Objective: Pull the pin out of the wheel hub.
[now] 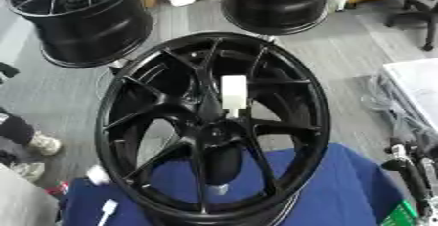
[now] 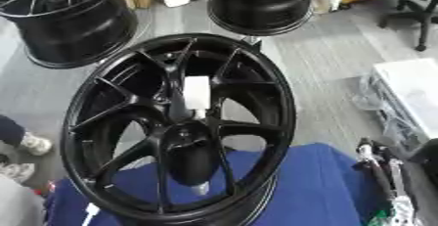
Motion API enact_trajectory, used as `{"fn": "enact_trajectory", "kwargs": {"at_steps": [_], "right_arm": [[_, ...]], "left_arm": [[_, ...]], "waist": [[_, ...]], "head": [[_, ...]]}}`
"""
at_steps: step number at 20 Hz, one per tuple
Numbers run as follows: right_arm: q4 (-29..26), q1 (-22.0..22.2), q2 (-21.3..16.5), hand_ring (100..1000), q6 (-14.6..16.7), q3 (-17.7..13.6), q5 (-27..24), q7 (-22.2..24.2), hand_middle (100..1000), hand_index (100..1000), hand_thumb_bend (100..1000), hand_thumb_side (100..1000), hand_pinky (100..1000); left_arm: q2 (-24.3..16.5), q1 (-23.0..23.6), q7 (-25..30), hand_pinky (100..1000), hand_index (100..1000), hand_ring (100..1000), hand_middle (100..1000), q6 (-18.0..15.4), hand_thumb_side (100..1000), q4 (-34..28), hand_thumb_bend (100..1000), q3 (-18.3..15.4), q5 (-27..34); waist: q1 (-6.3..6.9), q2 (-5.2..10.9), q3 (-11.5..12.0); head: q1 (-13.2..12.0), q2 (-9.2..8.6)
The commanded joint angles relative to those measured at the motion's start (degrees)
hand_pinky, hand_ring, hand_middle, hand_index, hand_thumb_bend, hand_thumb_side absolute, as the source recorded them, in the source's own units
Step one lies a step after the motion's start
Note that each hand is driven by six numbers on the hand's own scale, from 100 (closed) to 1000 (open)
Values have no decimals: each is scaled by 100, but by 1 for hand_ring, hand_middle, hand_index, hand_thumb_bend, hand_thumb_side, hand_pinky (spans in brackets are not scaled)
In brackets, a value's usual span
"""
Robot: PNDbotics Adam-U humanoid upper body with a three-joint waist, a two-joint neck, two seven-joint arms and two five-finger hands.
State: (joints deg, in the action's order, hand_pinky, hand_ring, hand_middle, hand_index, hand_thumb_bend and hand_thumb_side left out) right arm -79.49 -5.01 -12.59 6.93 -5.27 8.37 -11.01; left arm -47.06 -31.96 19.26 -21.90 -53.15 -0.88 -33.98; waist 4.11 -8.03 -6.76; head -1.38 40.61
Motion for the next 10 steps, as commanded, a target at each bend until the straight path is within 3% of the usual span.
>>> {"fn": "enact_trajectory", "kwargs": {"at_steps": [1,3,6,10], "right_arm": [[-103,-39,-61,489,1,-24,-9,-20,618,777,100,808,603],[-101,-37,-54,489,-1,-37,-8,-31,618,777,100,807,604],[-103,-34,-48,489,0,-56,-7,-47,618,777,100,805,604],[-104,-38,-36,489,-2,-85,-25,-75,618,776,100,804,604]], "left_arm": [[-115,57,-347,765,857,718,756,25,485,-4,842,-204,1],[2,290,-479,759,826,672,716,27,499,-290,756,-414,479],[260,819,-507,755,800,639,680,169,533,-1207,684,-774,1574],[1108,1586,-592,737,749,587,612,708,579,-2665,572,-1413,2986]], "waist": [[-6,57,5],[-19,59,34],[-34,54,77],[-90,21,165]], "head": [[-6,-40],[23,-31],[44,-18],[113,-34]]}}
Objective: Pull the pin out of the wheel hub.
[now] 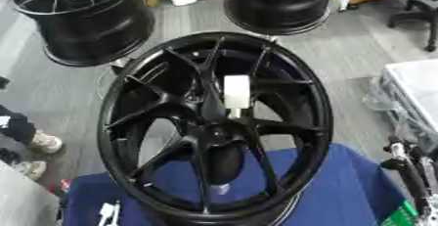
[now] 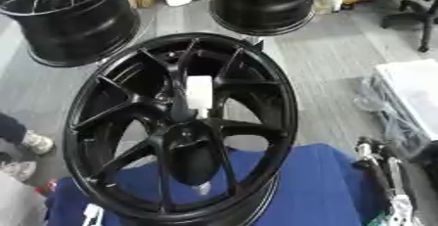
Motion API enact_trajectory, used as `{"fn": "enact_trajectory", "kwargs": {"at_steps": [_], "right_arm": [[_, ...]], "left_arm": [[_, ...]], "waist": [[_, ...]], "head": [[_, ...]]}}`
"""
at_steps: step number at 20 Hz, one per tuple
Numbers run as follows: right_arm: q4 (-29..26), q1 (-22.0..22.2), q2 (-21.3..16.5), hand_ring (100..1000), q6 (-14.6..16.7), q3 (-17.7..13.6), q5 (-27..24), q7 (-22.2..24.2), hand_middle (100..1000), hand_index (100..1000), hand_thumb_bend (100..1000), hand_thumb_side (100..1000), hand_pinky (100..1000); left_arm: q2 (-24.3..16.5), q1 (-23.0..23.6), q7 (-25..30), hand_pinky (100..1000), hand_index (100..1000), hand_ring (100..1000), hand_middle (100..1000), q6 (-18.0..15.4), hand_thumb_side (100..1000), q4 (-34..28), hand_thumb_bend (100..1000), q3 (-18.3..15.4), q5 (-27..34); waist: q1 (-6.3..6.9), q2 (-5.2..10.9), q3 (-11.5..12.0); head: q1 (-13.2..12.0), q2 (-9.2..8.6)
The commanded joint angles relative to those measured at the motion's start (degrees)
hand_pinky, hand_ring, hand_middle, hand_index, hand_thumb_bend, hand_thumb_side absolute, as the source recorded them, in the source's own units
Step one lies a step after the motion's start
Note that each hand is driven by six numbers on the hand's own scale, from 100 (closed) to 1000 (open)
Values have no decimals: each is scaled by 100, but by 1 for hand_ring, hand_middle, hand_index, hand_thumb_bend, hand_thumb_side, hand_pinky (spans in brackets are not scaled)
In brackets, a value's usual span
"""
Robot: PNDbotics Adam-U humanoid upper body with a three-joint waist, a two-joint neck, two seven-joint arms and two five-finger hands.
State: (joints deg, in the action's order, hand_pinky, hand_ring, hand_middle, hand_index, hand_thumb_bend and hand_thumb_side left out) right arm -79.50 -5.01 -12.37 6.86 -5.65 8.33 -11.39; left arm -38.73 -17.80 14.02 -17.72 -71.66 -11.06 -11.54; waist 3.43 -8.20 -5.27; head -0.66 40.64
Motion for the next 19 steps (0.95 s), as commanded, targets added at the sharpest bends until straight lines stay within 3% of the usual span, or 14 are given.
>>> {"fn": "enact_trajectory", "kwargs": {"at_steps": [1,6,11,12,13,14,19], "right_arm": [[-102,-46,-55,489,3,-52,-27,-44,618,776,100,804,604],[-117,-57,-31,489,5,-91,-41,-78,618,776,100,800,604],[-102,-59,-6,488,2,-104,-52,-90,618,776,100,794,604],[-93,-55,-1,489,0,-106,-49,-92,618,776,100,802,605],[-84,-52,-3,489,-2,-103,-53,-91,618,776,100,806,604],[-80,-56,-4,489,0,-98,-59,-89,618,776,100,799,604],[-79,-72,5,489,2,-97,-68,-88,618,776,100,797,605]], "left_arm": [[510,358,-121,736,747,585,609,458,578,-1162,570,-543,1003],[1819,937,-479,730,722,564,580,1112,588,-2451,547,-1111,1448],[2922,987,-639,728,709,556,567,1607,603,-2929,544,-1327,1451],[3017,1010,-640,727,707,553,564,1680,606,-2948,542,-1318,1434],[3060,1038,-646,726,704,550,560,1729,595,-2954,445,-1313,1393],[3080,1061,-670,724,701,548,558,1757,605,-2952,538,-1317,1360],[3127,1078,-824,721,692,539,546,1810,611,-2796,531,-1304,1412]], "waist": [[-37,27,34],[-118,-26,118],[-187,-22,178],[-193,-15,190],[-196,-14,197],[-199,-19,195],[-213,-25,179]], "head": [[51,-42],[66,-64],[85,-57],[85,-57],[85,-68],[79,-82],[53,-75]]}}
